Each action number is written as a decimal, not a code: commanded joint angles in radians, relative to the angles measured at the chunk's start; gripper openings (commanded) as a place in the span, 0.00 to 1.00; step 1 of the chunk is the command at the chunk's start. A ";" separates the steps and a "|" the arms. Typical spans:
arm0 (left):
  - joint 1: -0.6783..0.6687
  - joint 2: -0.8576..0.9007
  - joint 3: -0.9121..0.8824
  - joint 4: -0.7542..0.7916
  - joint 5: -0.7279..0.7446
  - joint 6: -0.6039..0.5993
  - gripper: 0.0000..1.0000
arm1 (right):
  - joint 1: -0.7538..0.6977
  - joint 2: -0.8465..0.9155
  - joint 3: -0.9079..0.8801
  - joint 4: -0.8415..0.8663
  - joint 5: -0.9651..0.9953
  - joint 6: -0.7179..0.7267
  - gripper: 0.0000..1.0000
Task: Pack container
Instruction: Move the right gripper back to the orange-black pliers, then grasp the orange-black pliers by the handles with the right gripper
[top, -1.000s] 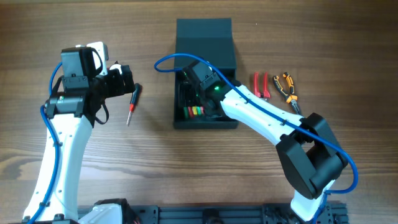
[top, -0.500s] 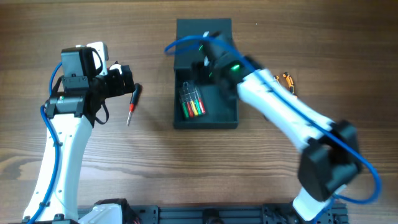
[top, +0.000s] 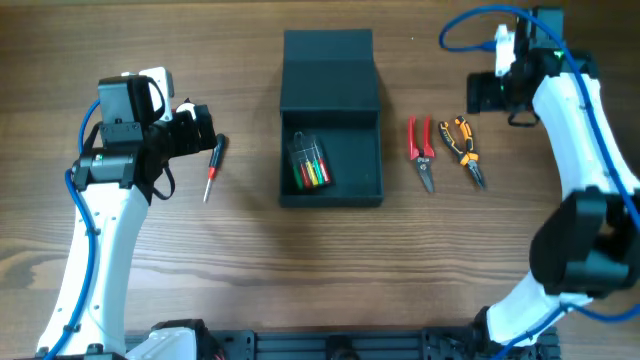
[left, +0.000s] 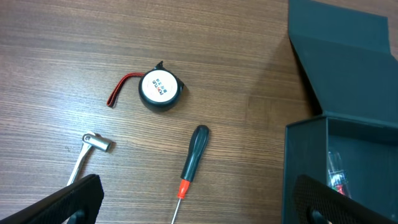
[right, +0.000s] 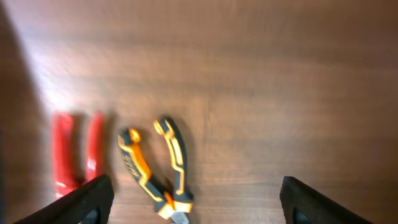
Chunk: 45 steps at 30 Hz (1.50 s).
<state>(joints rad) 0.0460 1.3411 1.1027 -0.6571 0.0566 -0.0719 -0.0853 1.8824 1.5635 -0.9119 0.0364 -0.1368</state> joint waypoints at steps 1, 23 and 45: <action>-0.004 0.002 0.021 0.001 -0.002 0.016 1.00 | -0.010 0.092 -0.014 -0.066 -0.087 -0.133 0.82; -0.004 0.002 0.021 0.001 -0.002 0.016 1.00 | 0.033 0.145 -0.310 0.096 -0.016 -0.149 0.76; -0.004 0.002 0.020 0.001 -0.002 0.016 1.00 | 0.033 0.145 -0.315 0.201 0.057 -0.141 0.50</action>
<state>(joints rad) 0.0460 1.3411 1.1027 -0.6586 0.0566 -0.0719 -0.0502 1.9923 1.2781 -0.7185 0.0200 -0.3180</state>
